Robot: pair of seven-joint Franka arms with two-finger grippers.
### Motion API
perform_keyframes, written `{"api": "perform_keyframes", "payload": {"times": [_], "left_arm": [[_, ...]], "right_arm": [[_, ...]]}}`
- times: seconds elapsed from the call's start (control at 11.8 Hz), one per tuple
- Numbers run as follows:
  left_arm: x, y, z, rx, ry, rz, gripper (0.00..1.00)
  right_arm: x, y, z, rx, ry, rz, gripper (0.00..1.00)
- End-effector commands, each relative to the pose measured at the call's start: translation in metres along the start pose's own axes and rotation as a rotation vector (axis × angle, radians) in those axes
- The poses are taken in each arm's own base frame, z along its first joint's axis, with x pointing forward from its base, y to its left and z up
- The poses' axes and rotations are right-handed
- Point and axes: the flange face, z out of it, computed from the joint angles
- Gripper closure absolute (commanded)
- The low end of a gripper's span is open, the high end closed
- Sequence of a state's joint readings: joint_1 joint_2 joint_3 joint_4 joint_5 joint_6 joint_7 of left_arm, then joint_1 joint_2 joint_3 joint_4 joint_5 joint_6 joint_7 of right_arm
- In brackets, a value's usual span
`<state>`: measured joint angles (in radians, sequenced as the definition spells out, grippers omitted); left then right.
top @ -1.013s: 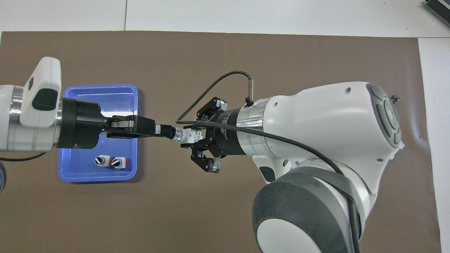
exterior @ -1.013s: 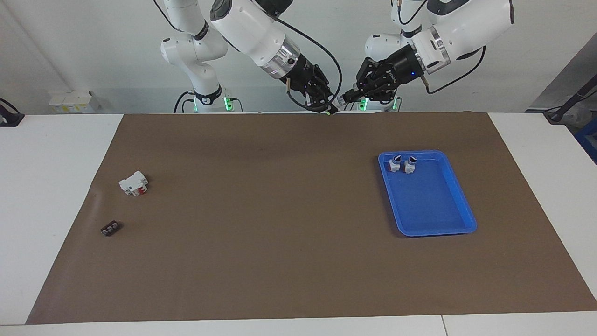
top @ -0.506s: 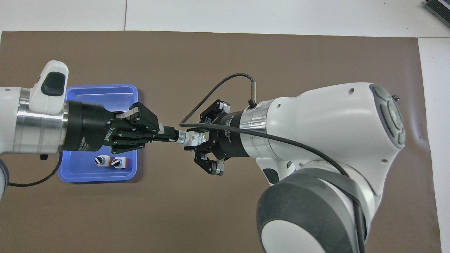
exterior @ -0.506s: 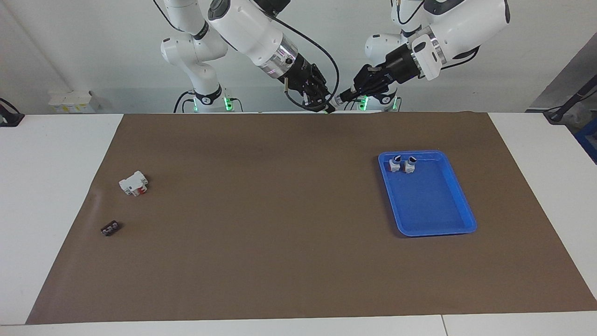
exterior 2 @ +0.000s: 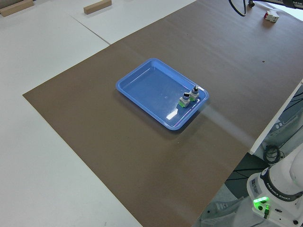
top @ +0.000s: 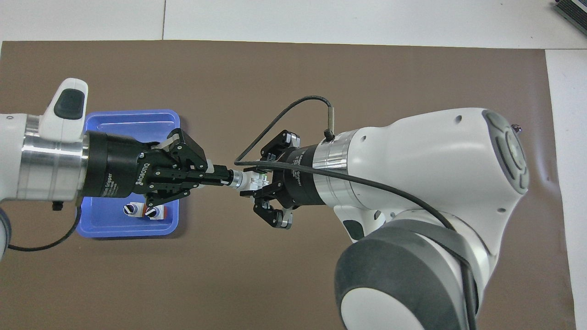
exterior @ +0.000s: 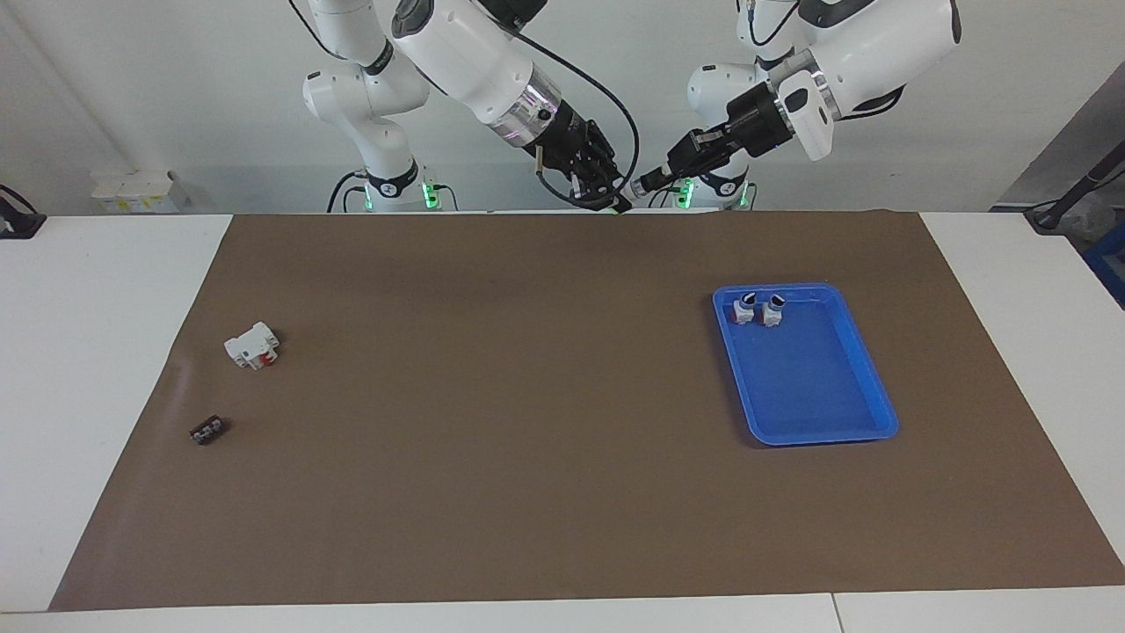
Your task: Turn and place switch with both arms
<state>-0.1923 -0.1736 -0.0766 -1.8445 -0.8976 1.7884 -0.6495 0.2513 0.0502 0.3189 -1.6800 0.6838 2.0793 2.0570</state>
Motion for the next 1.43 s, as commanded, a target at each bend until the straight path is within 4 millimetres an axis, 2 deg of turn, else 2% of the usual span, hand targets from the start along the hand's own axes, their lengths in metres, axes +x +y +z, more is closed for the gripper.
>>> {"api": "perform_keyframes", "payload": {"times": [0.0,0.76,1.01,1.35], "left_arm": [[-0.0236,0.0039,-0.0013,-0.007,-0.027,-0.034,1.00],[-0.0197,0.0041,0.0010,0.044,0.050,-0.333,1.00],[-0.0193,0.0043,0.0006,0.039,0.055,-0.397,1.00],[-0.0174,0.0002,0.0005,0.073,0.077,-0.391,1.00]], "right_arm": [[0.0027,-0.0027,0.0068,0.012,-0.013,0.026,1.00],[0.0029,-0.0021,0.0073,0.006,-0.010,0.021,1.00],[0.0024,-0.0021,0.0068,0.007,-0.011,0.022,1.00],[0.0023,-0.0021,0.0068,0.007,-0.012,0.023,1.00]]}}
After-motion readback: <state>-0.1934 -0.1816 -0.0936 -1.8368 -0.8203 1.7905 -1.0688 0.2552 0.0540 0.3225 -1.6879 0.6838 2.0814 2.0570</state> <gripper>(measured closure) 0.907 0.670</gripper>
